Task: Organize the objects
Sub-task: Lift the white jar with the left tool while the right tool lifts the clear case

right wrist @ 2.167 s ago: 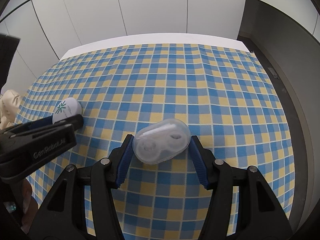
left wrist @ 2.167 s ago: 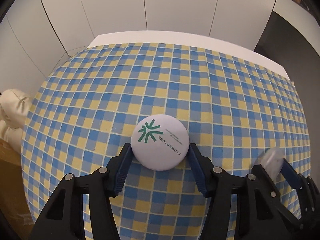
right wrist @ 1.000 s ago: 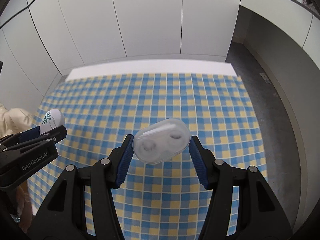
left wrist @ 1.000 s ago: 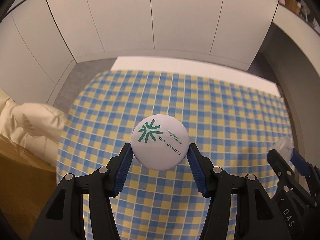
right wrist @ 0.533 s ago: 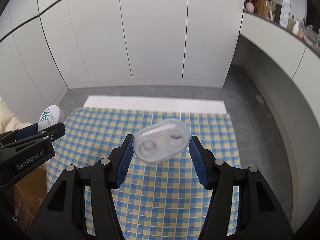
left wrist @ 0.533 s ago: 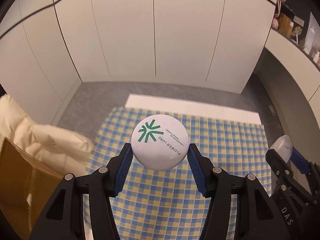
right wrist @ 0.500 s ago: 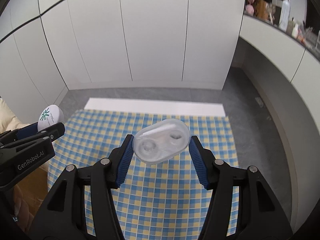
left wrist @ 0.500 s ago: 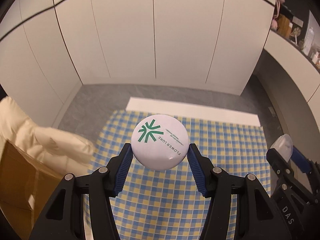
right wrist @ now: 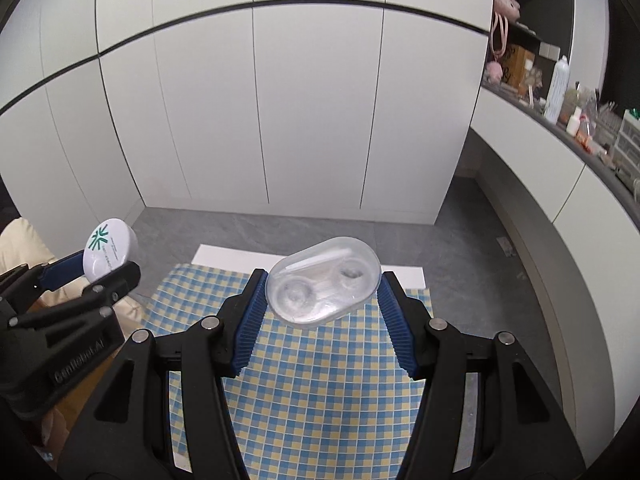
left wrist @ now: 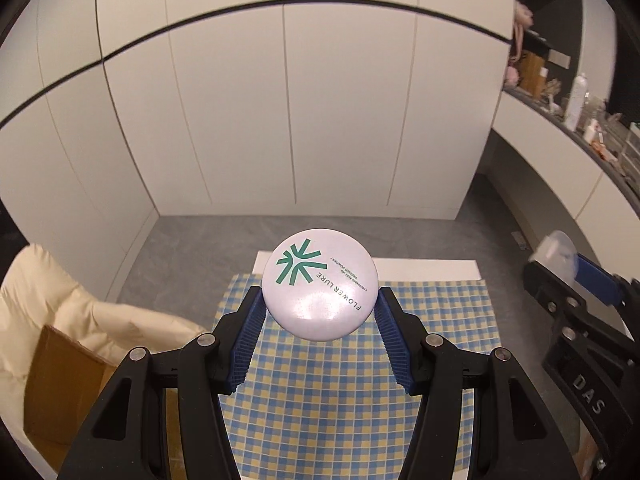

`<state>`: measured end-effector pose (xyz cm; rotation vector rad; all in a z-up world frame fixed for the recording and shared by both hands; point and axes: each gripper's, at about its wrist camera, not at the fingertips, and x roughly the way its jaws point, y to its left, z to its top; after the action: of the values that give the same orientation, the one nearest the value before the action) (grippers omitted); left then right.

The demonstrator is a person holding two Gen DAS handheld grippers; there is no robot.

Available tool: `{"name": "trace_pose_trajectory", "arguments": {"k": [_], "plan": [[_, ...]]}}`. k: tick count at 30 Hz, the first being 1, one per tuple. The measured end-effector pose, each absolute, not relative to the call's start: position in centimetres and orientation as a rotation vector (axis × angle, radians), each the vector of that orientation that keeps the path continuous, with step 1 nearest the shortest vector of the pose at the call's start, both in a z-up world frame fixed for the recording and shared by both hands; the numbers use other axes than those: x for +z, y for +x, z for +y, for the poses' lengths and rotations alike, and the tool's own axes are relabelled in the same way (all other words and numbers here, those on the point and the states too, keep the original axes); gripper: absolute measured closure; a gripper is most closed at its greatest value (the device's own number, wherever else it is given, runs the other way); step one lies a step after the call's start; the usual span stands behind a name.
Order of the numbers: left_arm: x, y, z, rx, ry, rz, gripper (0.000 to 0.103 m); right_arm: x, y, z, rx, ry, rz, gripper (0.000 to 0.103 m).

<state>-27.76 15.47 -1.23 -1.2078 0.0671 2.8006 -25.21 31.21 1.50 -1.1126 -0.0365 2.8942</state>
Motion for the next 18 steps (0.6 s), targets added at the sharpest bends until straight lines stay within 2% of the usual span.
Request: {"name": "trace_pose_trajectory", "arguments": {"k": [8,18], "plan": [[3.1,-25.0,15.5,2.785,-1.141,0.045,0.047,4.7,-23.4,30.1,2.916,-1.08,-0.042,0.045],[4.1,-24.0,15.1,2.802,-1.157,0.045,0.046,5.1,-21.9,29.1,2.917,-1.083,-0.06,0.045]]}}
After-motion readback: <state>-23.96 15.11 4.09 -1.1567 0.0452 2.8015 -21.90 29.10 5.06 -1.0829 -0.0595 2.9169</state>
